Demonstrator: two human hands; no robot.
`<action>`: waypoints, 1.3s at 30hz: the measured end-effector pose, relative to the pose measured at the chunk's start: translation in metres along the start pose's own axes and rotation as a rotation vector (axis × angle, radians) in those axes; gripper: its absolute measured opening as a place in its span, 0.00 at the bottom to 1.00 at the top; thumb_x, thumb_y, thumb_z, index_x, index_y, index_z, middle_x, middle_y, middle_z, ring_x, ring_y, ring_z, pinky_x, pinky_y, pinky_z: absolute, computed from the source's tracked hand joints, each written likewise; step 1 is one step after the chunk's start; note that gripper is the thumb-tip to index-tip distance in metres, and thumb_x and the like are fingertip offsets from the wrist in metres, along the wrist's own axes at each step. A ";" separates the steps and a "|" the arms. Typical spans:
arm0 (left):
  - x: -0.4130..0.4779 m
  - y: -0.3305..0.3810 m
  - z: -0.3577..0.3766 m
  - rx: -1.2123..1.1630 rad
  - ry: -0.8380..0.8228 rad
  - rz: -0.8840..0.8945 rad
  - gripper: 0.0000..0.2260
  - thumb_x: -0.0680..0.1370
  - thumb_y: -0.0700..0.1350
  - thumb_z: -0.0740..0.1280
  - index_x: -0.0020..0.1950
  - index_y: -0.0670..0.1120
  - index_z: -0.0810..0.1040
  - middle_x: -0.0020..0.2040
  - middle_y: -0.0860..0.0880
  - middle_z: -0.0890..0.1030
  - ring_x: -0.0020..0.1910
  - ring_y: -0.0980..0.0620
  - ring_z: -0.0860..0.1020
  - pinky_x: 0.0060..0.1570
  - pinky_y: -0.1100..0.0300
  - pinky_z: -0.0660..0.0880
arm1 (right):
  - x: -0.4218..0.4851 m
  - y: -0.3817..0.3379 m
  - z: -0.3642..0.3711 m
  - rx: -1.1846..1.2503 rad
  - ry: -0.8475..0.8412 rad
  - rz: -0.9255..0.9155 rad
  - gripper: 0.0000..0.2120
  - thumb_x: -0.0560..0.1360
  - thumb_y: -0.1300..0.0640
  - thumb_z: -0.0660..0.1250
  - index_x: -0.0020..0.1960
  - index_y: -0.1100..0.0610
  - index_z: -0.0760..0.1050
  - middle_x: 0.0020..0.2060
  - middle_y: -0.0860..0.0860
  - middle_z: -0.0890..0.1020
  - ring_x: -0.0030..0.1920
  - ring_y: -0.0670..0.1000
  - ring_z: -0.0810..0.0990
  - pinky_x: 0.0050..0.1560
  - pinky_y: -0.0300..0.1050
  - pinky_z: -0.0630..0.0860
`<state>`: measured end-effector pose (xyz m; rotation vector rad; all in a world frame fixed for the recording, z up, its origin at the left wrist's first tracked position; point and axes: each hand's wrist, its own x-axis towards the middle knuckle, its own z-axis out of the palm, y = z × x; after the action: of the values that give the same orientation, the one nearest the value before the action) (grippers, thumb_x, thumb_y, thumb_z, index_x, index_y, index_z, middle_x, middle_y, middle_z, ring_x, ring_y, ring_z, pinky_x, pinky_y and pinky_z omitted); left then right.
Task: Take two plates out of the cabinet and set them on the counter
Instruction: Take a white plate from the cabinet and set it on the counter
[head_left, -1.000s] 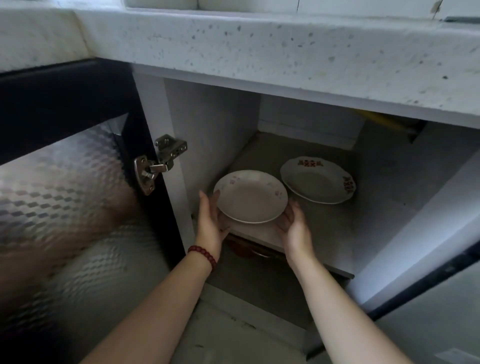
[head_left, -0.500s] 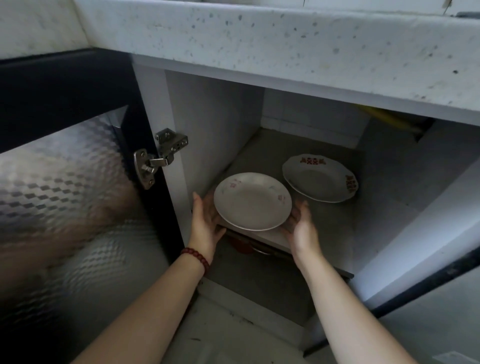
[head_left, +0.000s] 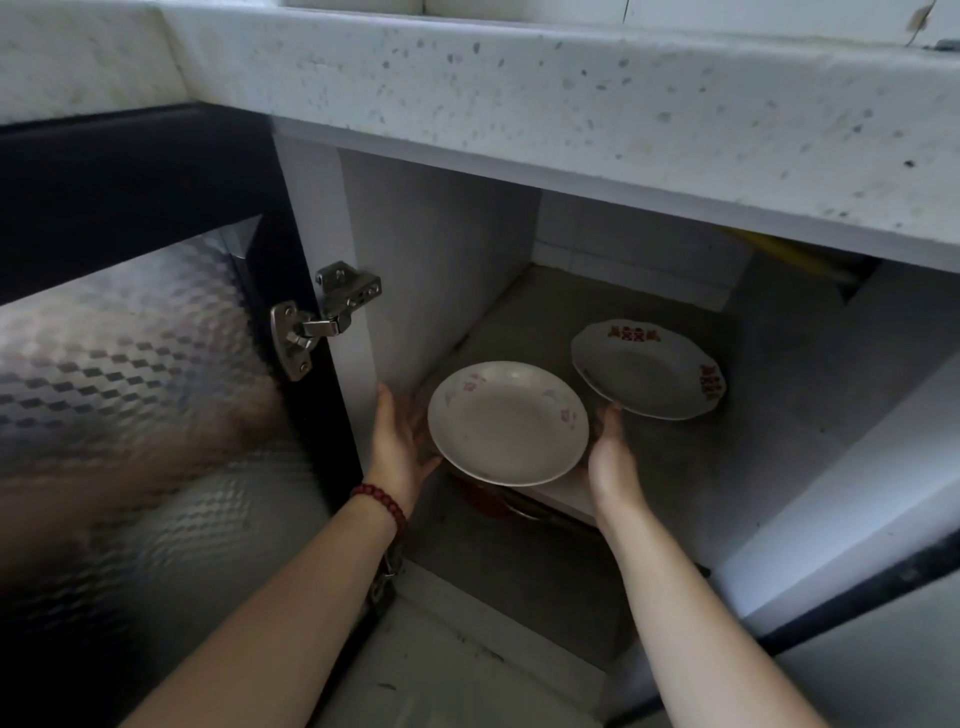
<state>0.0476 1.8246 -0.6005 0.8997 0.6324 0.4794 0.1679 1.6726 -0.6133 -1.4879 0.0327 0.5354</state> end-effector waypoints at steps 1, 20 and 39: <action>0.001 0.002 0.003 0.000 -0.004 0.000 0.32 0.75 0.68 0.44 0.74 0.53 0.57 0.73 0.49 0.66 0.69 0.46 0.66 0.59 0.49 0.64 | 0.002 -0.001 0.001 0.009 -0.001 0.013 0.28 0.79 0.40 0.47 0.75 0.51 0.57 0.73 0.54 0.66 0.71 0.56 0.65 0.71 0.55 0.61; -0.008 0.007 0.011 0.037 0.018 -0.080 0.33 0.73 0.71 0.44 0.73 0.57 0.60 0.64 0.52 0.71 0.59 0.47 0.73 0.47 0.47 0.73 | 0.004 -0.005 -0.001 0.076 0.044 0.052 0.25 0.79 0.43 0.51 0.74 0.48 0.58 0.72 0.53 0.68 0.69 0.56 0.68 0.68 0.56 0.67; -0.223 0.158 0.066 0.056 0.244 -0.326 0.36 0.70 0.74 0.46 0.75 0.58 0.54 0.76 0.53 0.59 0.73 0.48 0.60 0.70 0.41 0.57 | -0.228 -0.146 -0.006 -0.090 0.055 0.214 0.25 0.77 0.39 0.51 0.71 0.48 0.65 0.70 0.52 0.70 0.66 0.53 0.70 0.63 0.50 0.69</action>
<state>-0.0875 1.7339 -0.3711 0.7771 1.0008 0.2800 0.0205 1.5956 -0.3991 -1.5967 0.2152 0.6759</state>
